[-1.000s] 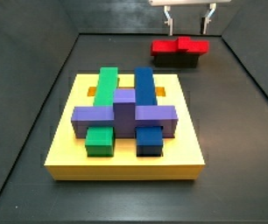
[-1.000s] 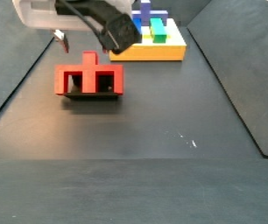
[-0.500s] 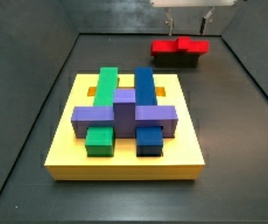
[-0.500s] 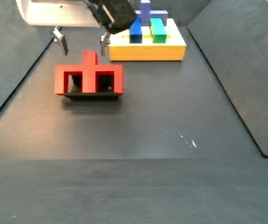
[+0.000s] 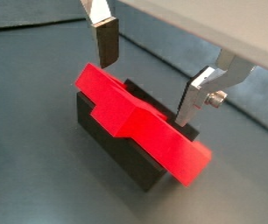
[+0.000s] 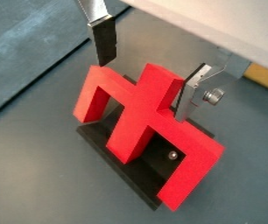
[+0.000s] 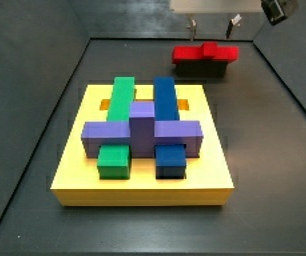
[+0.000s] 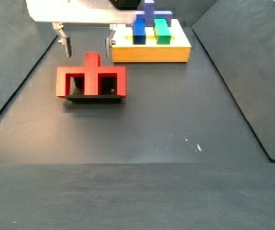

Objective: Pick up the red object. Move up. Place the red object on the fixture. Regrasp the red object. Move to above the board. Insert the red object.
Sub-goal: Regrasp the red object.

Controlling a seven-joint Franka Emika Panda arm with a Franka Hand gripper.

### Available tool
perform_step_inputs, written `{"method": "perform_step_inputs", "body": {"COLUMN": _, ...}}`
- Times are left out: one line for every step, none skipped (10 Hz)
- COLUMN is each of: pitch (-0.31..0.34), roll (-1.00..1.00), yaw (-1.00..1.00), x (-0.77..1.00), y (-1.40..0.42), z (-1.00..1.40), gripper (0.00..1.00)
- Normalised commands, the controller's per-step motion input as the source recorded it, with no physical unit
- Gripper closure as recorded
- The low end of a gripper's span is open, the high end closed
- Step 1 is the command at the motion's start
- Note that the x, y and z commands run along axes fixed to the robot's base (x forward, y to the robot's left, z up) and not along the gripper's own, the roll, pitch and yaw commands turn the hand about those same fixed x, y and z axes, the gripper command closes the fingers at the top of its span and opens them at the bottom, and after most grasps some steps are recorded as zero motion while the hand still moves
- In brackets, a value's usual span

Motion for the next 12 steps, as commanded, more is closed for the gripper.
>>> {"method": "perform_step_inputs", "body": {"pitch": -0.014, "roll": 1.0, "yaw": 0.09, "x": 0.0, "y": -0.18, "z": 0.0, "gripper": 0.0}}
{"method": "perform_step_inputs", "body": {"pitch": -0.051, "roll": 1.0, "yaw": 0.09, "x": 0.0, "y": -0.21, "z": 0.0, "gripper": 0.0}}
{"method": "perform_step_inputs", "body": {"pitch": -0.091, "roll": 1.0, "yaw": 0.11, "x": 0.0, "y": -0.23, "z": 0.0, "gripper": 0.0}}
{"method": "perform_step_inputs", "body": {"pitch": -0.154, "roll": 1.0, "yaw": 0.11, "x": 0.0, "y": -0.24, "z": -0.1, "gripper": 0.0}}
{"method": "perform_step_inputs", "body": {"pitch": -0.18, "roll": 1.0, "yaw": 0.15, "x": 0.0, "y": -0.22, "z": -0.19, "gripper": 0.0}}
{"method": "perform_step_inputs", "body": {"pitch": -0.157, "roll": 1.0, "yaw": 0.17, "x": 0.0, "y": -0.15, "z": -0.23, "gripper": 0.0}}
{"method": "perform_step_inputs", "body": {"pitch": -0.1, "roll": 1.0, "yaw": 0.14, "x": 0.0, "y": -0.08, "z": -0.25, "gripper": 0.0}}
{"method": "perform_step_inputs", "body": {"pitch": -0.071, "roll": 1.0, "yaw": 0.13, "x": 0.0, "y": -0.06, "z": -0.22, "gripper": 0.0}}
{"method": "perform_step_inputs", "body": {"pitch": 0.0, "roll": 1.0, "yaw": 0.11, "x": 0.04, "y": -0.05, "z": -0.2, "gripper": 0.0}}
{"method": "perform_step_inputs", "body": {"pitch": 0.0, "roll": 1.0, "yaw": 0.1, "x": 0.05, "y": -0.04, "z": -0.2, "gripper": 0.0}}
{"method": "perform_step_inputs", "body": {"pitch": 0.0, "roll": 0.85, "yaw": 0.09, "x": 0.14, "y": 0.0, "z": -0.19, "gripper": 0.0}}
{"method": "perform_step_inputs", "body": {"pitch": 0.0, "roll": 0.61, "yaw": 0.1, "x": 0.17, "y": 0.0, "z": -0.15, "gripper": 0.0}}
